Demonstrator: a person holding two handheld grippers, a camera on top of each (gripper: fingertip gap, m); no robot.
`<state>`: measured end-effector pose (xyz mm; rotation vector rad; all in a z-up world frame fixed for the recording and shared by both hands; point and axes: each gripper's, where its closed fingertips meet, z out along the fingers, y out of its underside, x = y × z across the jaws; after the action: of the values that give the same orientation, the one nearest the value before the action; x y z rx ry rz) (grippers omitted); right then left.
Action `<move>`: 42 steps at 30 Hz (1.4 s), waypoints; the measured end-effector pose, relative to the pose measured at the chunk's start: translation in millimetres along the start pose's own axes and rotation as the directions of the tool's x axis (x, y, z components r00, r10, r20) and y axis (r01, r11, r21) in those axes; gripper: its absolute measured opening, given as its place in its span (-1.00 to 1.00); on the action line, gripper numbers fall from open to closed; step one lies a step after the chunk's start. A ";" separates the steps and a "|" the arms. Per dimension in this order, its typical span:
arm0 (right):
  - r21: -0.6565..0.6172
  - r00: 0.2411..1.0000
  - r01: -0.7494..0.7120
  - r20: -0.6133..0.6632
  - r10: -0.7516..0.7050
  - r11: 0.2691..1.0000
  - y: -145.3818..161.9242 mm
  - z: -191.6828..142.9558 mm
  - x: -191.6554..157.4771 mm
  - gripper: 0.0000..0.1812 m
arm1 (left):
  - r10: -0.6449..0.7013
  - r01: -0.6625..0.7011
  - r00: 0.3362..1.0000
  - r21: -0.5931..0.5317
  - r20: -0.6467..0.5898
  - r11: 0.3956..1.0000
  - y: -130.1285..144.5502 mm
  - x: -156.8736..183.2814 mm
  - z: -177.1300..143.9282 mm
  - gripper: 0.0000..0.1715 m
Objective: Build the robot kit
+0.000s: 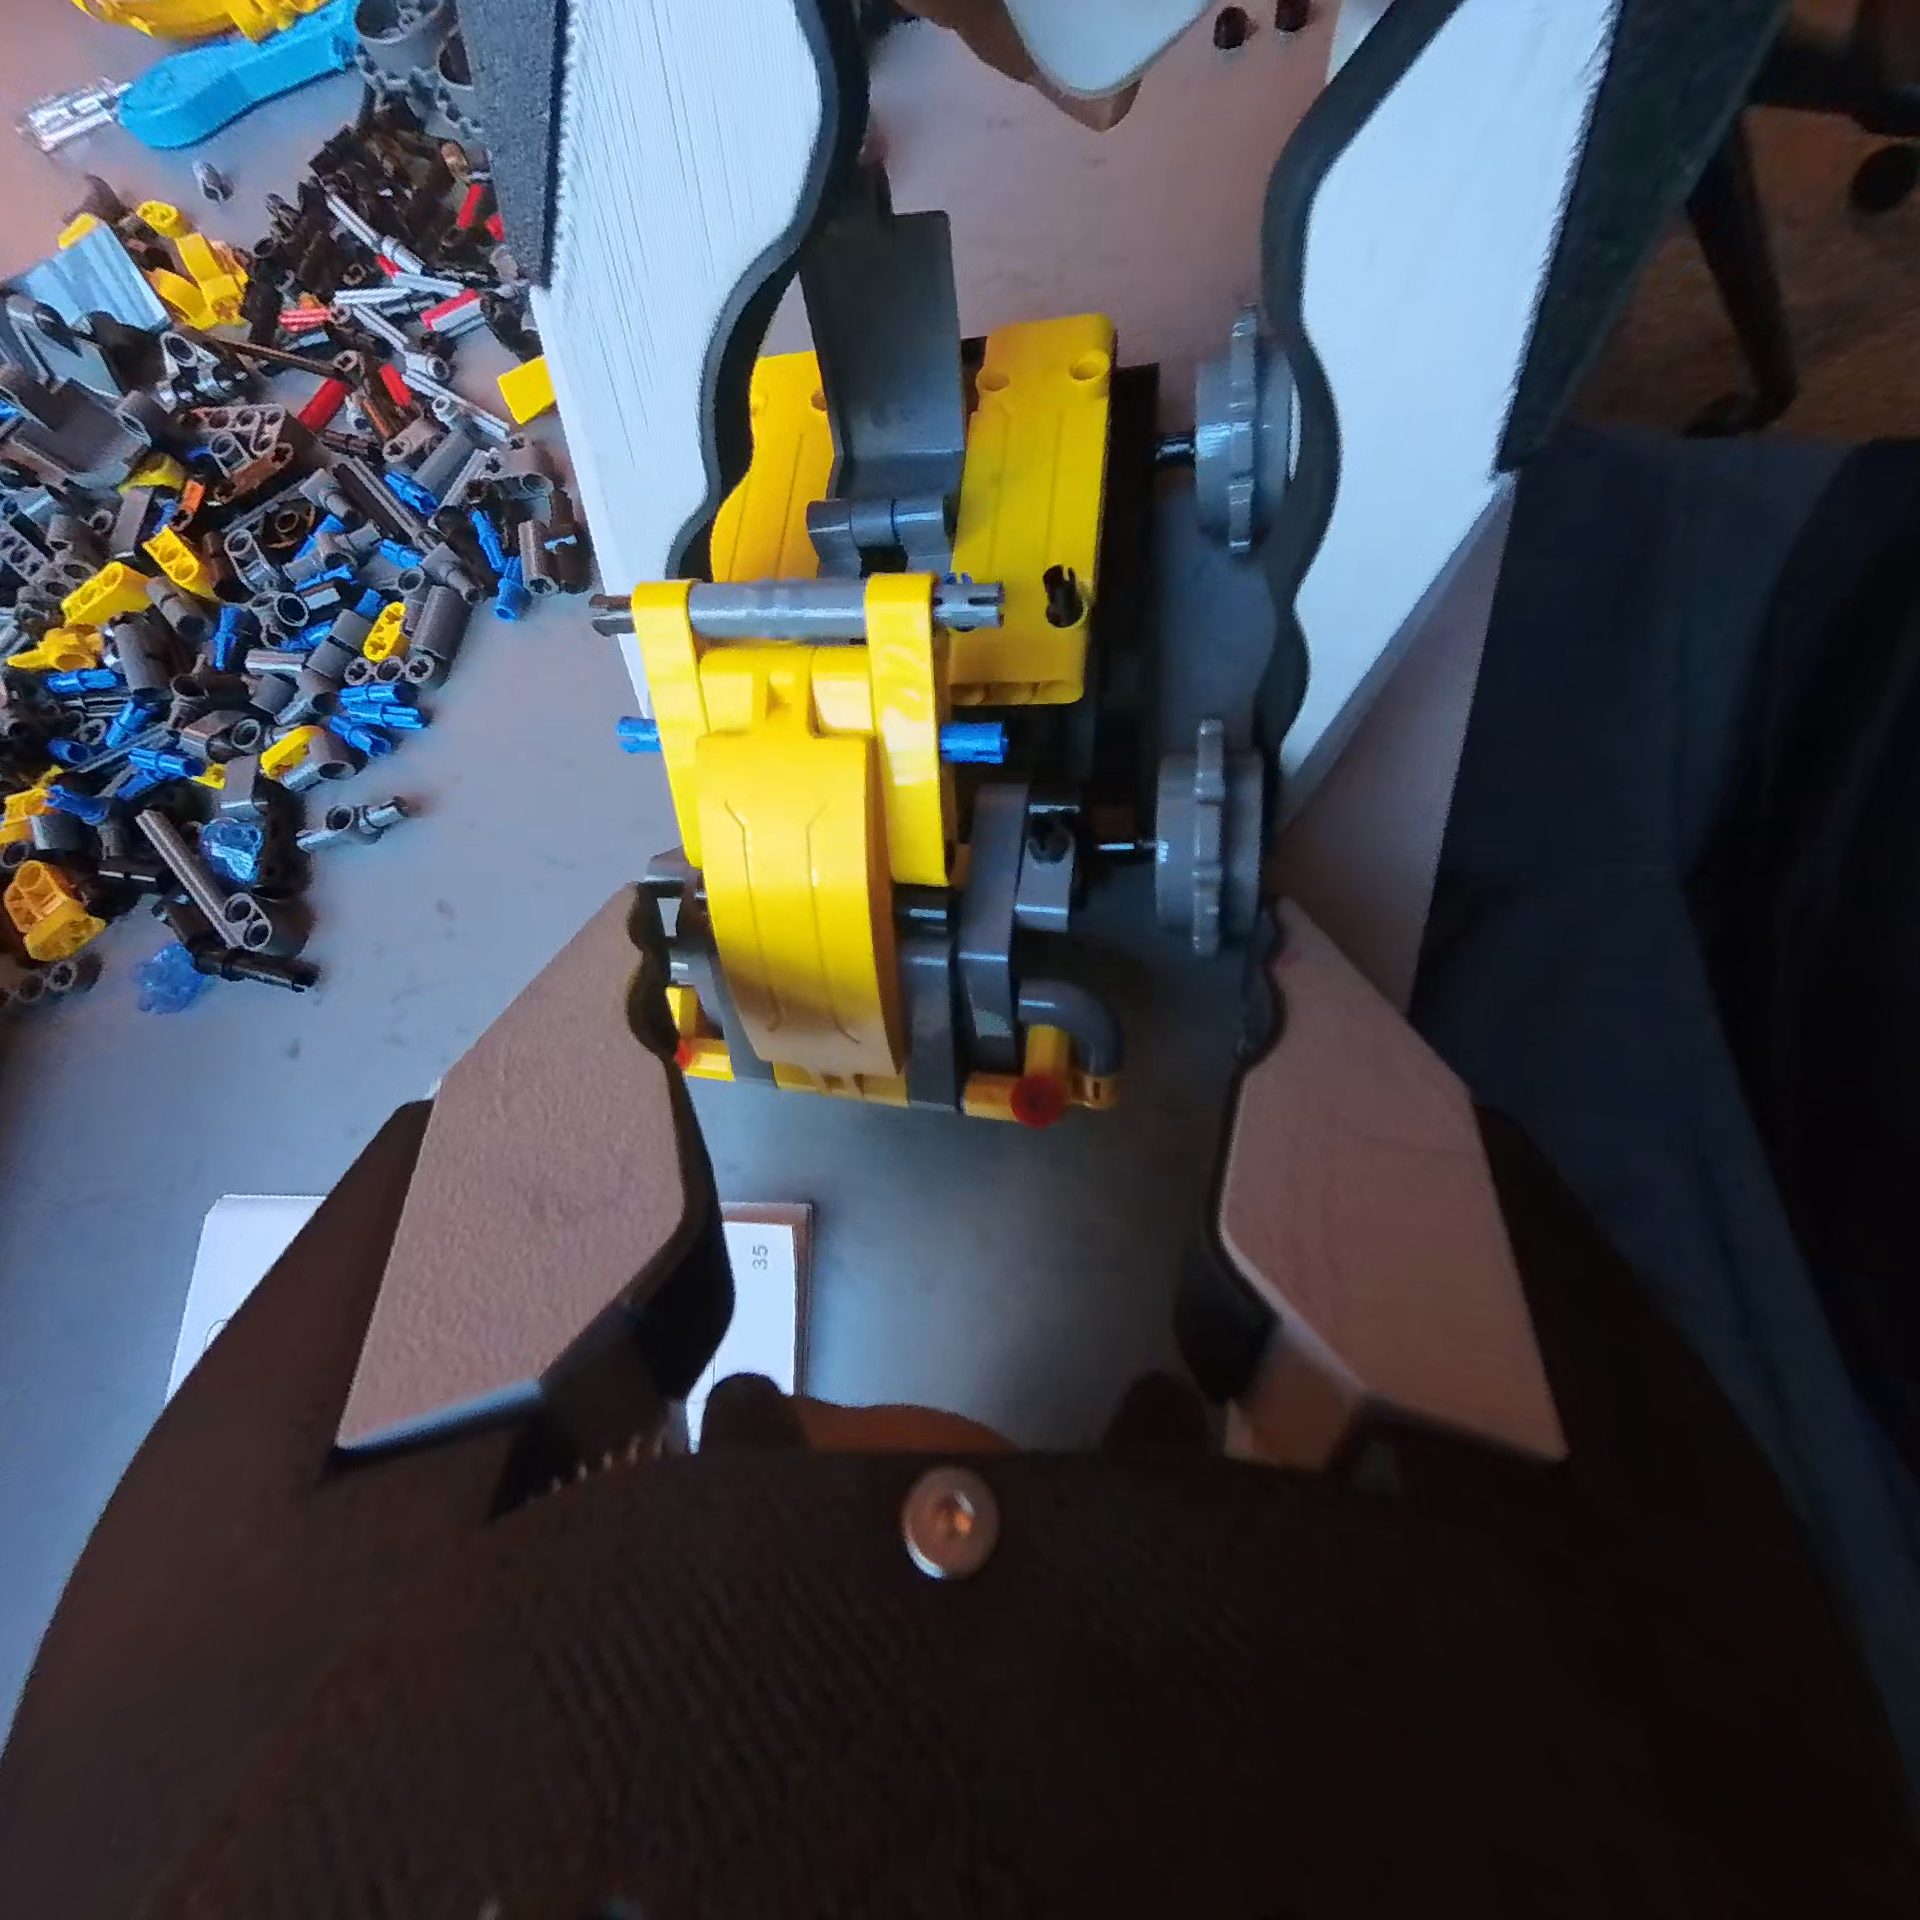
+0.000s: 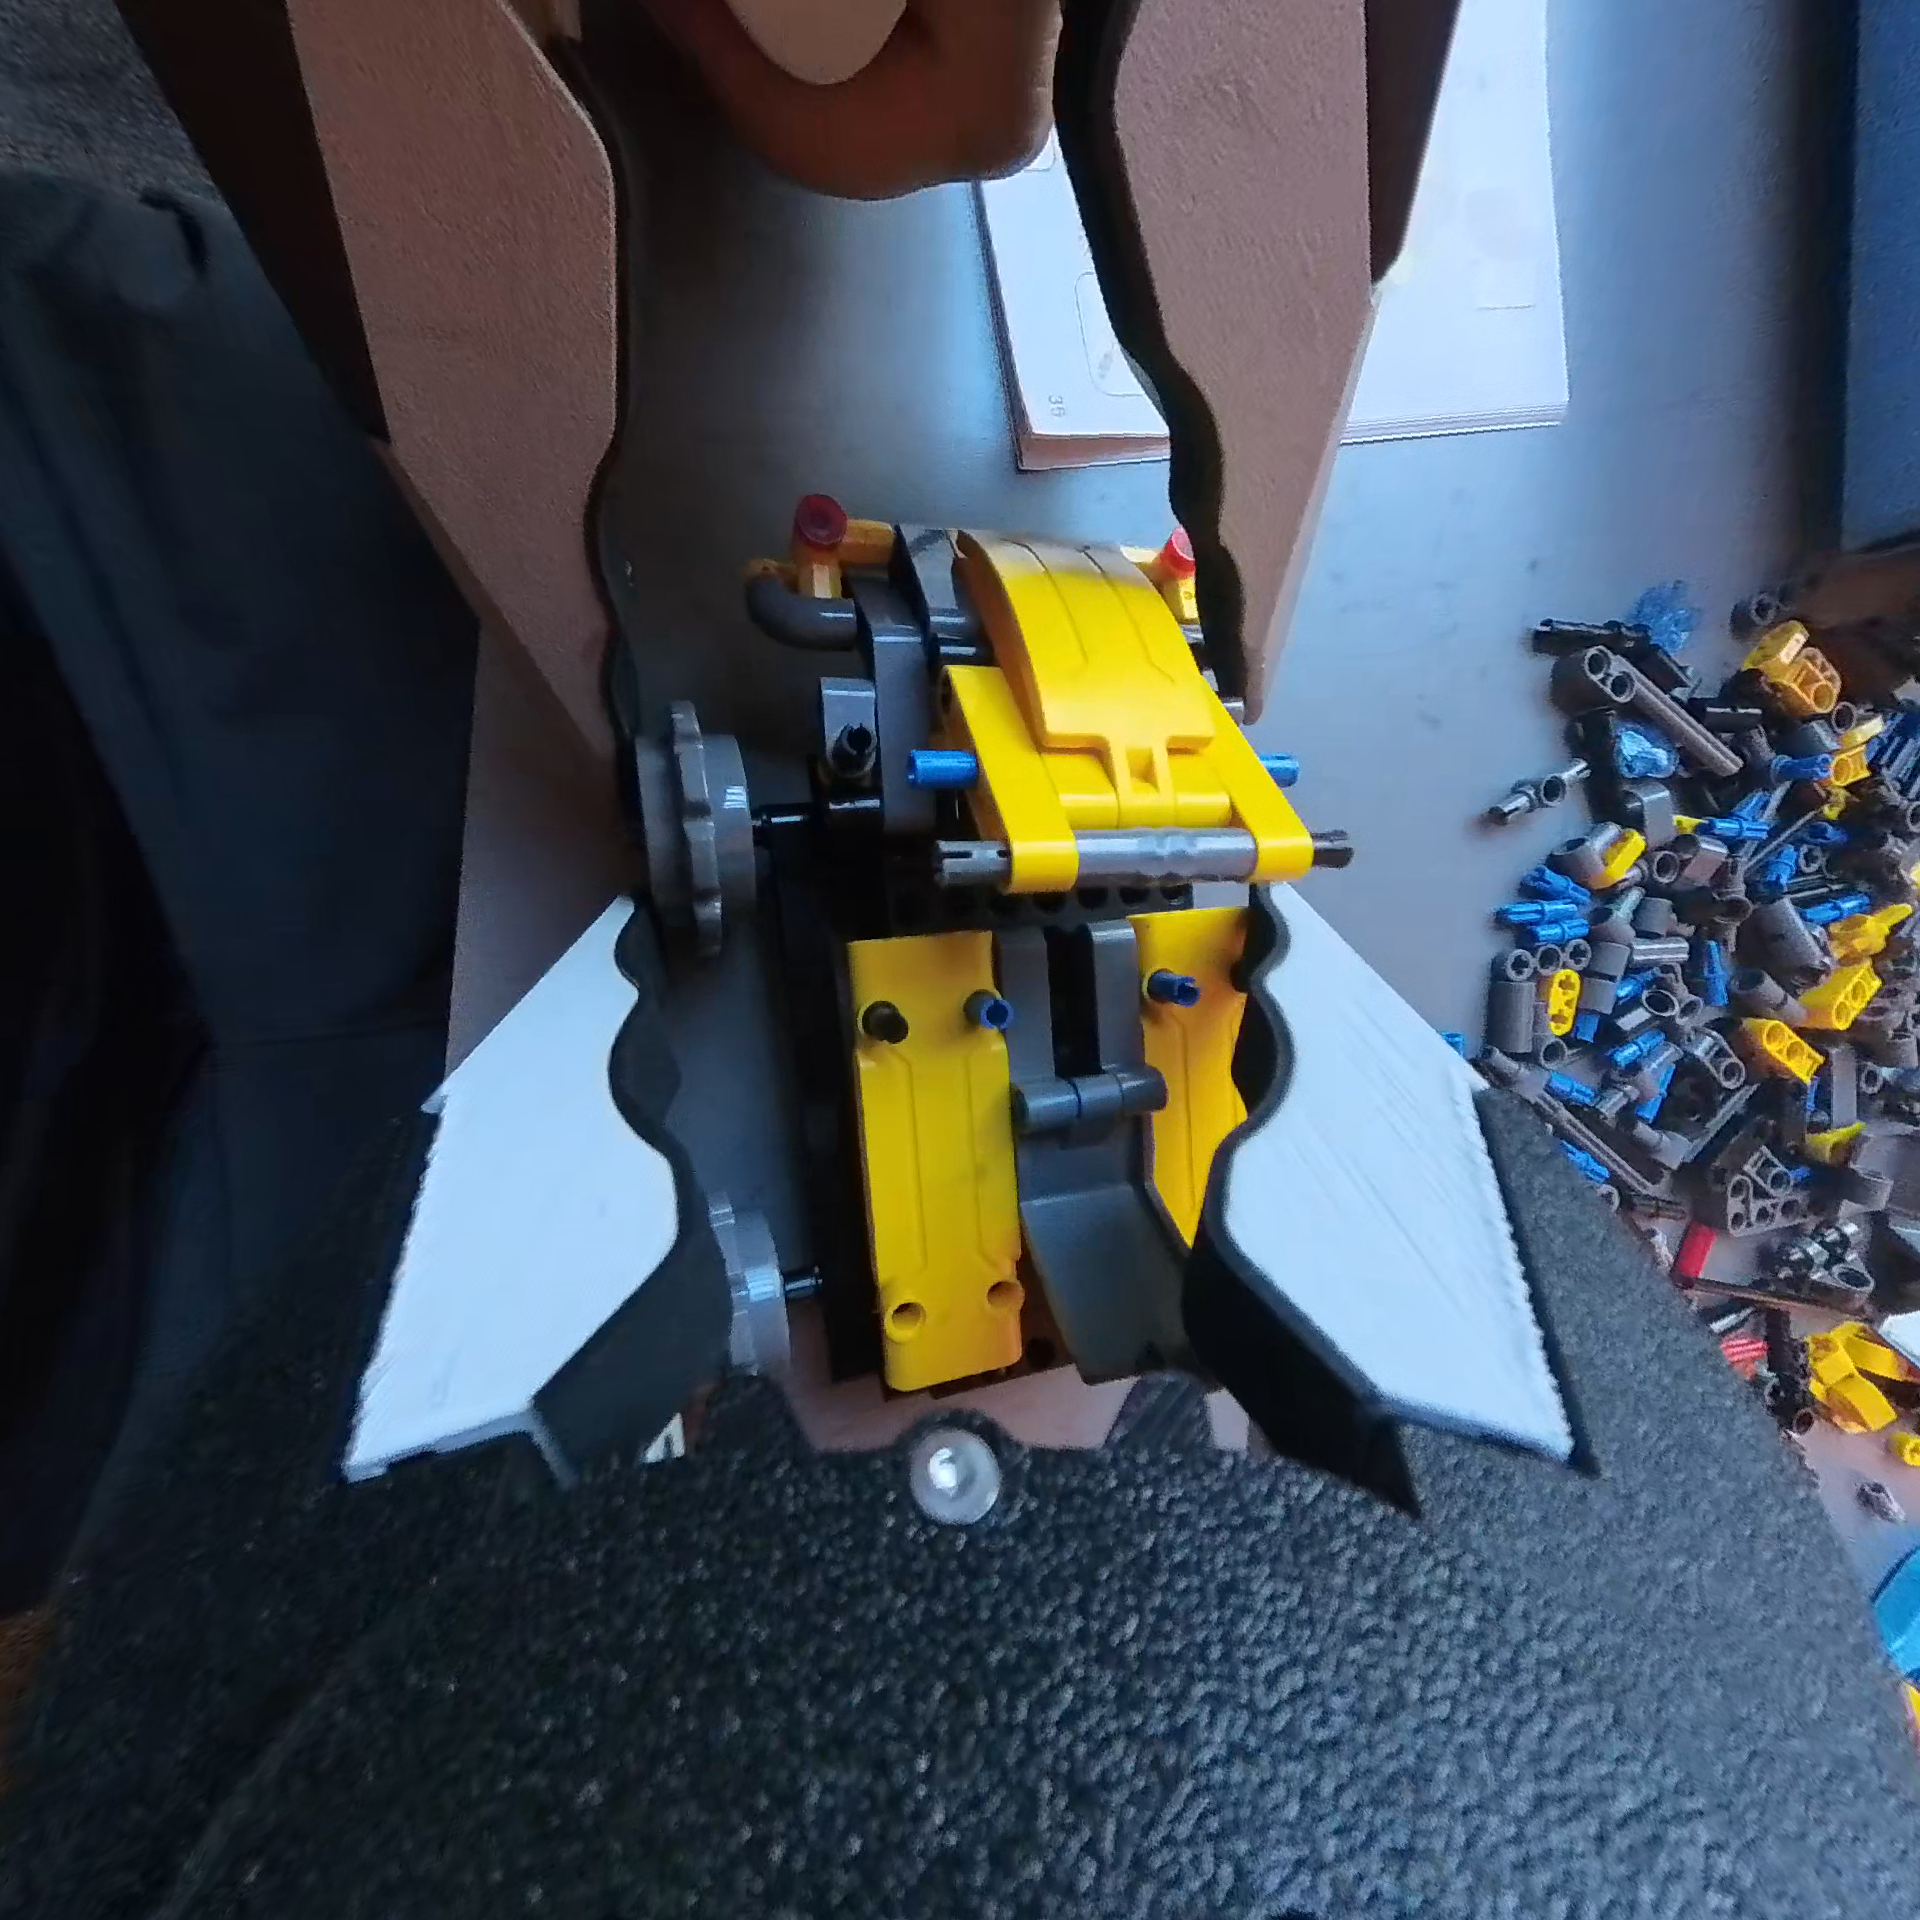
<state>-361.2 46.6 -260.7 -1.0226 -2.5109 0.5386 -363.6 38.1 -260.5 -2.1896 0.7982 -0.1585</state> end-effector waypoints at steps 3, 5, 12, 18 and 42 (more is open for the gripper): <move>-0.001 1.000 0.003 0.001 -0.003 1.000 0.1 -0.2 -0.3 0.20 | -0.001 0.001 1.000 -0.003 0.001 1.000 -0.1 0.2 -0.1 0.26; -0.002 1.000 0.004 0.001 -0.004 1.000 0.2 -0.2 -0.3 0.20 | -0.001 0.001 1.000 -0.008 0.002 1.000 0.0 0.2 -0.1 0.25; 0.047 0.999 0.007 -0.040 -0.005 0.999 -12.1 -6.4 2.7 0.26 | -0.007 0.007 1.000 0.010 0.013 1.000 -1.5 -1.1 1.2 0.35; 0.242 0.989 0.017 -0.145 0.019 0.970 -20.3 -65.1 11.0 0.28 | -0.065 0.064 0.997 0.037 0.032 0.997 -3.8 -7.2 -11.9 0.53; 0.298 0.995 -0.090 0.072 0.072 0.950 64.4 -39.5 -1.1 0.15 | -0.017 0.002 0.999 -0.310 -0.043 0.951 -53.1 1.0 40.7 0.48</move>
<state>-304.6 96.6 -257.9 -1.0064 -2.3471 0.9562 -322.2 89.7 -250.5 -2.4928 0.8869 -0.0918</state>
